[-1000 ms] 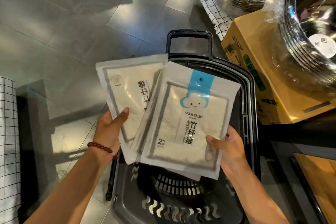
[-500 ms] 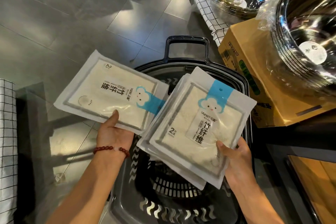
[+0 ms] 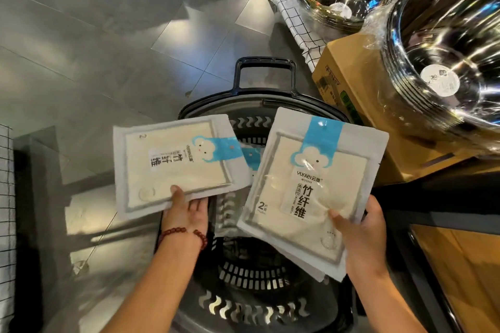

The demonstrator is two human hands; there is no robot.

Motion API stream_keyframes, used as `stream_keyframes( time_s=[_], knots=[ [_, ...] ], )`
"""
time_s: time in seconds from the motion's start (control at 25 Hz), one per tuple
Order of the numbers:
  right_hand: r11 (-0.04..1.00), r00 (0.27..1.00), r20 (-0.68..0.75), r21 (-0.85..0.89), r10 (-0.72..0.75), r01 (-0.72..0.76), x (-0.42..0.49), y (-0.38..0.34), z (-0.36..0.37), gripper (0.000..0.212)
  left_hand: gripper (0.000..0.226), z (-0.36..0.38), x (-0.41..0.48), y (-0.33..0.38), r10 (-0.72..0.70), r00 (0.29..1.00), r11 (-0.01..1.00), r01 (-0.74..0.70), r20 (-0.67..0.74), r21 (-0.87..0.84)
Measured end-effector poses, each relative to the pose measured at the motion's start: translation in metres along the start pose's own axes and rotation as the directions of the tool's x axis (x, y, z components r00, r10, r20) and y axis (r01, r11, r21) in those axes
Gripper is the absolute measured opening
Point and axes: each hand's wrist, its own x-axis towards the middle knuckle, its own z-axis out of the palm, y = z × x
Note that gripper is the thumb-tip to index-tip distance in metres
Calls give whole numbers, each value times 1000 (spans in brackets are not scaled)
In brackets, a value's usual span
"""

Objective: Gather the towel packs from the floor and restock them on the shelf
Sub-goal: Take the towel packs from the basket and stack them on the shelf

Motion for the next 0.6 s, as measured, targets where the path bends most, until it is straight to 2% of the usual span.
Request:
stream_keyframes(
  time_s=[0.16,0.28,0.36,0.52,0.6],
  knots=[
    [998,999,-40,-62,-23,20,1,-4,-10,43,11,-19,4,-48,-171,984,985,171,-43,-2],
    [991,993,-100,-119,-67,55,5,-1,-16,45,15,-17,13,-74,-217,969,975,212,-114,-60],
    [985,991,-112,-162,-78,59,6,4,-16,45,26,-13,22,-91,-249,951,965,227,-186,-130],
    [962,978,-157,-258,-135,91,9,24,-7,39,37,-16,46,-118,-335,913,938,347,-232,10],
    [935,962,-219,-347,-162,79,10,33,-1,39,29,-21,50,-125,-334,909,937,349,-248,15]
  ],
)
